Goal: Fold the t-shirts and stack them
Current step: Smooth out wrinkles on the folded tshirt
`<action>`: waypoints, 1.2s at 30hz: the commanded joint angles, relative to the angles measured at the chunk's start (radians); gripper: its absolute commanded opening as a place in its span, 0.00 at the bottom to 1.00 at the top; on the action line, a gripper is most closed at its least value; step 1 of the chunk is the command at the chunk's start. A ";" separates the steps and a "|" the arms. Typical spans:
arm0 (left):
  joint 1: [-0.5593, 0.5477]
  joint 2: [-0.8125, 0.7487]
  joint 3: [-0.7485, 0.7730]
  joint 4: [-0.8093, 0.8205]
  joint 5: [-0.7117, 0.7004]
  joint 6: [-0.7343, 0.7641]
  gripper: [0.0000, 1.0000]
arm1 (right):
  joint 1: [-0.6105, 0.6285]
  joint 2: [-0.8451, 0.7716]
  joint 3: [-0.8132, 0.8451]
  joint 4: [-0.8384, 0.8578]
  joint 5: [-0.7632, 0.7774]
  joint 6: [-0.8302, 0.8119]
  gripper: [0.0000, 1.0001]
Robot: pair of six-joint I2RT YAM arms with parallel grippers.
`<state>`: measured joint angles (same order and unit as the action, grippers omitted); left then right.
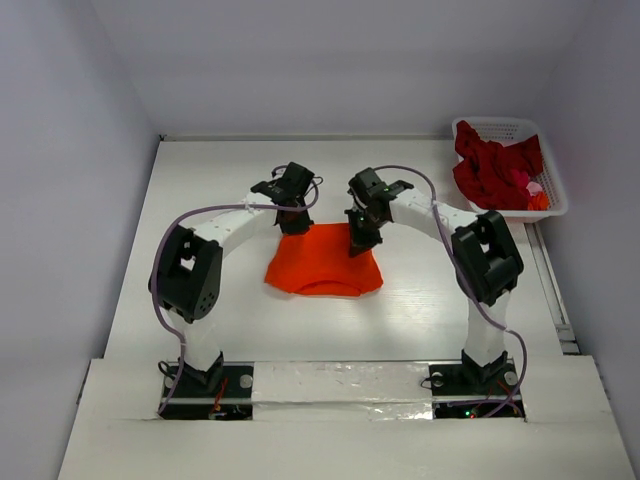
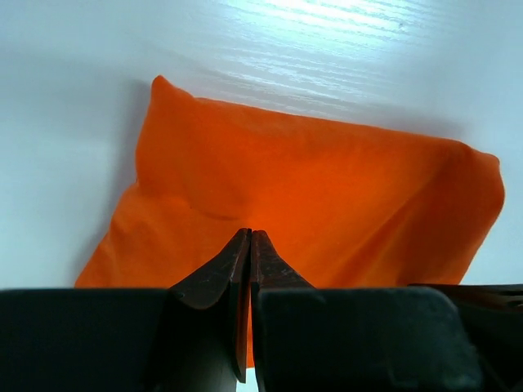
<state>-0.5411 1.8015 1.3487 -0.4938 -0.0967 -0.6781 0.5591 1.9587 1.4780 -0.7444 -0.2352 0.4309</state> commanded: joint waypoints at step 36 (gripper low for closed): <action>0.004 -0.111 0.029 -0.054 0.029 -0.005 0.00 | -0.088 0.187 0.132 0.050 -0.067 0.045 0.00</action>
<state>-0.5411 1.7439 1.3437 -0.5259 -0.0608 -0.6788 0.4820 2.1220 1.5551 -0.6678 -0.3603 0.5106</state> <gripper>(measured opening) 0.003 0.009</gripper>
